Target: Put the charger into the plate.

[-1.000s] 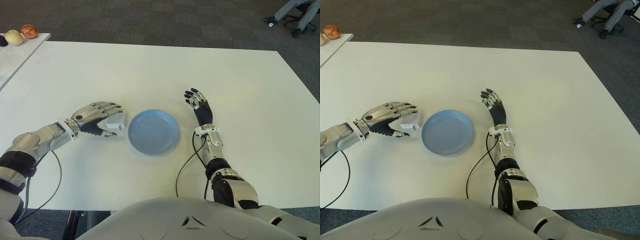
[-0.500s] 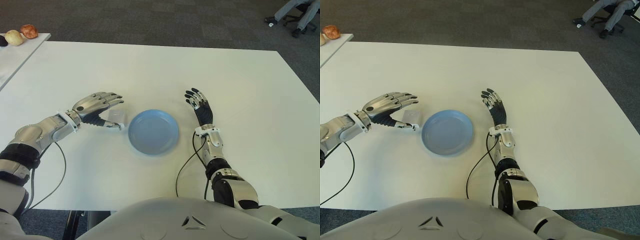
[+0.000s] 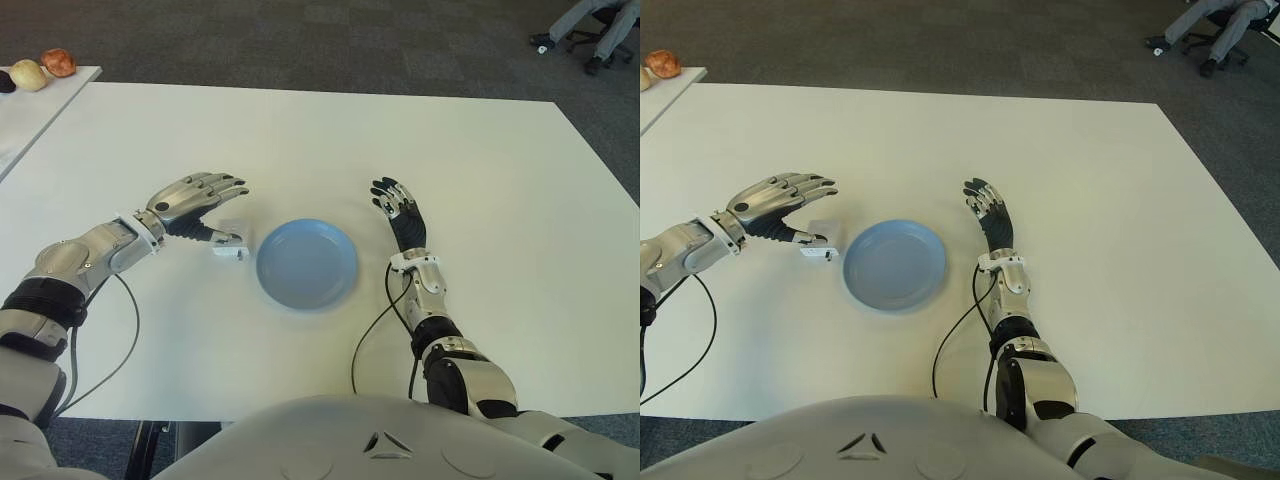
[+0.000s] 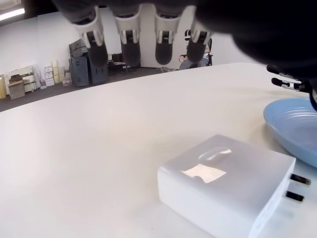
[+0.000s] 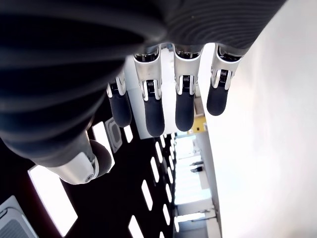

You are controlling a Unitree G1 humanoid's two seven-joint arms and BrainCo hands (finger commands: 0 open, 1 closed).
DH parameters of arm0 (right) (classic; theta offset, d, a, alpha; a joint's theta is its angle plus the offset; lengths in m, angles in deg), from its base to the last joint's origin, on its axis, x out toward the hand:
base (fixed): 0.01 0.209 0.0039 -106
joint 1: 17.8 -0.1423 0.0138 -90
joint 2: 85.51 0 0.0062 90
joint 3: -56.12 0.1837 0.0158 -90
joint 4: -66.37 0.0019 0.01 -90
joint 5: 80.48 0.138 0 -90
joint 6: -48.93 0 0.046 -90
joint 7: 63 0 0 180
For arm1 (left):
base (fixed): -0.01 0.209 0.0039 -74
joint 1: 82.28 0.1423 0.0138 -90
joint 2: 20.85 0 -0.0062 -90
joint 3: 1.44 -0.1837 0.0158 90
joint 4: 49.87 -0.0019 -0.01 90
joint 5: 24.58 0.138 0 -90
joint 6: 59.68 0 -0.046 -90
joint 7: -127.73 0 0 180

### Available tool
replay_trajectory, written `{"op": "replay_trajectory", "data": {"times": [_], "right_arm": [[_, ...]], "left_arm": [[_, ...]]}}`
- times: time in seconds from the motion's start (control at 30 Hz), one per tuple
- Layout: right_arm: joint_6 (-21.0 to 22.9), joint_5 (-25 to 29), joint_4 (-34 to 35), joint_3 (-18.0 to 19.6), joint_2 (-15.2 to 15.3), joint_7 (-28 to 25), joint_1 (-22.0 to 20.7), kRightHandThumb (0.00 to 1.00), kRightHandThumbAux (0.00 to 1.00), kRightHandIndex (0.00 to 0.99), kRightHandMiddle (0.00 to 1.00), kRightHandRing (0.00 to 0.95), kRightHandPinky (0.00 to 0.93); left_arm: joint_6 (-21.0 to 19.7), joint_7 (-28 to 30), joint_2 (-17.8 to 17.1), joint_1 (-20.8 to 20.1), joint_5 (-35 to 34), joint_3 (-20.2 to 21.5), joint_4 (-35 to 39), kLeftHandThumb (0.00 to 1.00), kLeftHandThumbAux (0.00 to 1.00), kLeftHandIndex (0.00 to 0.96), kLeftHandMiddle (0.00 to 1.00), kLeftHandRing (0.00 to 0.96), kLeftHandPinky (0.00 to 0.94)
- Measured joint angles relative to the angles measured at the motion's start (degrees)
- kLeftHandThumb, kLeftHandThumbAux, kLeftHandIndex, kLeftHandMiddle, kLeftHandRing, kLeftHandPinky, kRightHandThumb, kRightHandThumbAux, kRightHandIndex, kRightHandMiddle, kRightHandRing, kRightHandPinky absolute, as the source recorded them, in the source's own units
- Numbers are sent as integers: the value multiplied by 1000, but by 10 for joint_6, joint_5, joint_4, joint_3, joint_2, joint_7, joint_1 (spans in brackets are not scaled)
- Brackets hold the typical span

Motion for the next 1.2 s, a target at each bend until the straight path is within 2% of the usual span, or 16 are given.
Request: {"op": "replay_trajectory", "data": {"times": [0.47,1.2], "right_arm": [[0,0,0,2,-1,-5,0,48,617,219,253,207,195],[1,1,3,7,-2,-5,1,42,621,218,250,205,194]], "left_arm": [[-2,4,19,-15,0,-7,-35,309,189,0,0,0,0],[-5,25,26,-30,6,-41,-94,304,189,0,0,0,0]]}}
